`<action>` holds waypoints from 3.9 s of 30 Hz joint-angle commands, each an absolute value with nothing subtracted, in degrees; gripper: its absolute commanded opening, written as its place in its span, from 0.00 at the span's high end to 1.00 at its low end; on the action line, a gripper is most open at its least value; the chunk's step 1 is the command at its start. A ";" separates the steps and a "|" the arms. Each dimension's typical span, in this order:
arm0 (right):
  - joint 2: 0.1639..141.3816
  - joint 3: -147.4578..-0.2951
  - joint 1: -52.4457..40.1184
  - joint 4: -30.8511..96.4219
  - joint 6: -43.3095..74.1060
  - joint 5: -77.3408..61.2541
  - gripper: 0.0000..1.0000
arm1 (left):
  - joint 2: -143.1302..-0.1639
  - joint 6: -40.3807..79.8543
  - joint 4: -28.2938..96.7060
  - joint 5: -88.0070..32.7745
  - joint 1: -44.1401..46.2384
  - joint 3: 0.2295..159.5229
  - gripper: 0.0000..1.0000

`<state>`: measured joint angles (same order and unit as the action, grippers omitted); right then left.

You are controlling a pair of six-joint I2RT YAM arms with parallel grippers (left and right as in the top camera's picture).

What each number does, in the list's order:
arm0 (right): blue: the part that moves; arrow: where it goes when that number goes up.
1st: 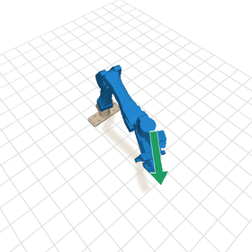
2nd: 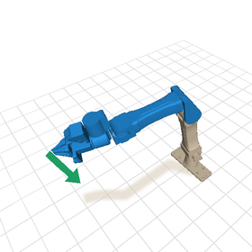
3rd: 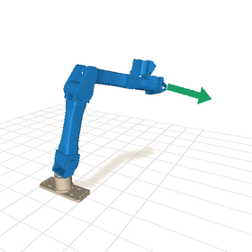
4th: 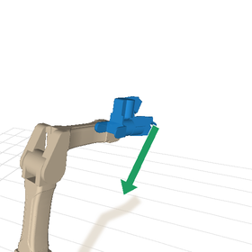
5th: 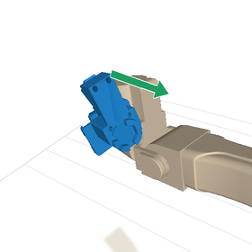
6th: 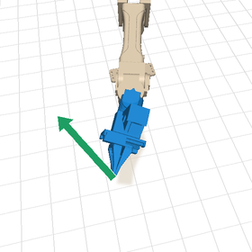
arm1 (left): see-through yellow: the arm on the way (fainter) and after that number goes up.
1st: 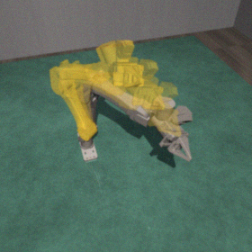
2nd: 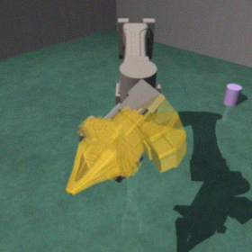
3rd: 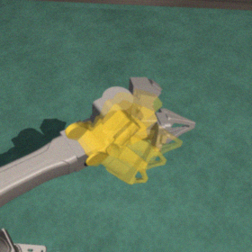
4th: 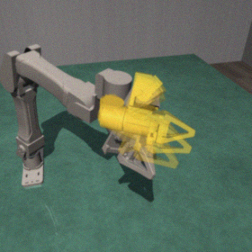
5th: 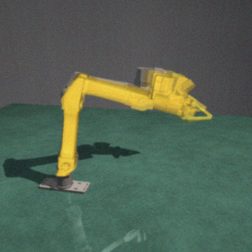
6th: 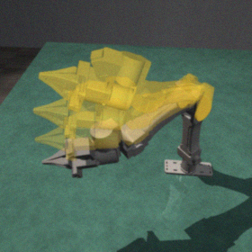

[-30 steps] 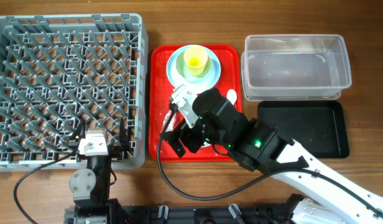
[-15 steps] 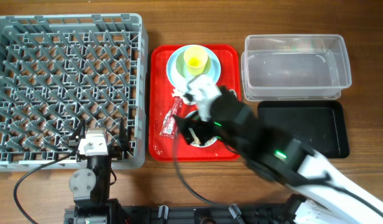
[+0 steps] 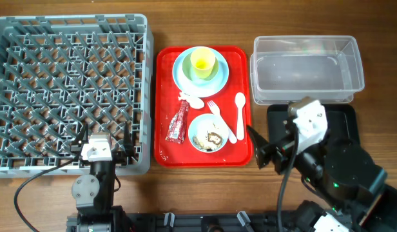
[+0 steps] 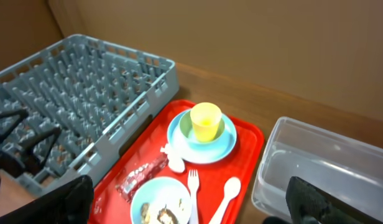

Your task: Sort waste into correct bins and load items into the dishwasher rack

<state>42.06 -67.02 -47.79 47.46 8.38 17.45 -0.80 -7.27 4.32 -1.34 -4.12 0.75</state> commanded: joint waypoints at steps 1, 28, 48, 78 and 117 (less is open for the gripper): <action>44.93 -67.51 -47.55 46.13 9.15 17.26 0.00 | -0.43 -7.97 4.34 -0.99 -3.86 0.34 0.00; 114.98 -109.16 -42.61 61.89 16.10 -0.16 0.22 | -0.43 -7.97 4.34 -0.99 -3.86 0.34 0.00; 116.81 -87.94 -40.75 43.46 26.81 1.26 0.45 | -0.43 -7.94 4.34 -0.99 -3.86 0.34 0.00; 116.81 -79.75 -40.73 32.14 23.92 7.05 0.64 | -0.43 -7.97 4.34 -0.99 -3.86 0.34 0.00; 116.86 -76.75 -40.75 28.01 24.16 7.49 0.72 | -0.43 -7.97 4.34 -0.99 -3.86 0.34 0.00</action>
